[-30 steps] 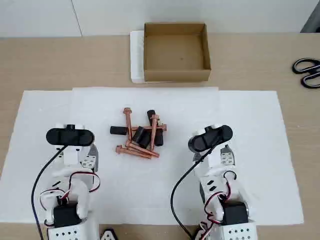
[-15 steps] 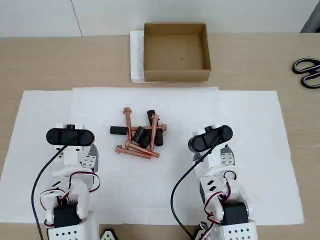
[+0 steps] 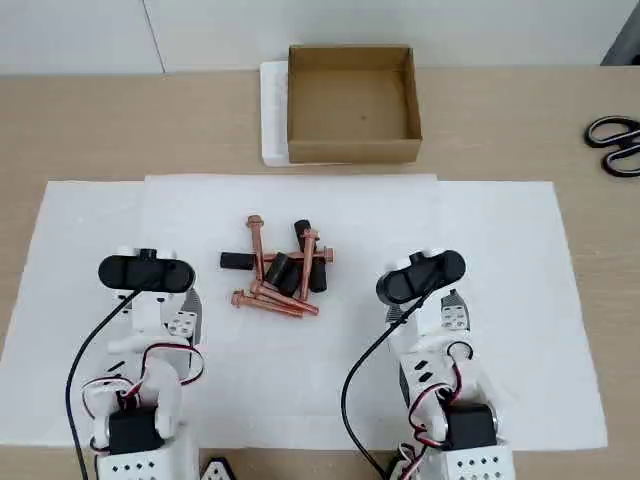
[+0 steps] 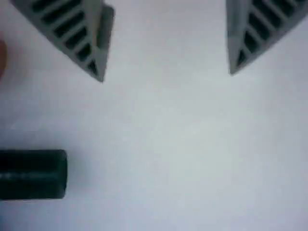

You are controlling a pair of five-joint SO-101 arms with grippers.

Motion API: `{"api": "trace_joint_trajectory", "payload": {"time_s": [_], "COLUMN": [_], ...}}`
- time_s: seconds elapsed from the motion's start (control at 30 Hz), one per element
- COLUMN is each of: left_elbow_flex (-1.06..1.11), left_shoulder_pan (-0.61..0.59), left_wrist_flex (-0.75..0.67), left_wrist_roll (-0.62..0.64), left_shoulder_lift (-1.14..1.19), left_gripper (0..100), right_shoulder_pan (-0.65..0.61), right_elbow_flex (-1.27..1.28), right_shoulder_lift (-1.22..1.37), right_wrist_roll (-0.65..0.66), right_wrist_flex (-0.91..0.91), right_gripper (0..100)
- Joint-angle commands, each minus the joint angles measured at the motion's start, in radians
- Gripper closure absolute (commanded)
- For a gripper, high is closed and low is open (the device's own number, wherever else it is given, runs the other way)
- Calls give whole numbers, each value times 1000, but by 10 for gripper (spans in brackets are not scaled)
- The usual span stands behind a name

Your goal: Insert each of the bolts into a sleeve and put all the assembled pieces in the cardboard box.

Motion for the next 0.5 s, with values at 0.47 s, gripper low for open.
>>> {"api": "trace_joint_trajectory", "payload": {"time_s": [0.47], "left_elbow_flex": [-458], "left_shoulder_pan": [-247], "left_wrist_flex": [115], "left_wrist_roll": [-6], "left_shoulder_lift": [124], "left_gripper": [840], "right_shoulder_pan": [1], "right_elbow_flex": [8], "right_shoulder_lift": [-16], "right_wrist_roll": [2], "right_wrist_flex": [2], "right_gripper": [767]}}
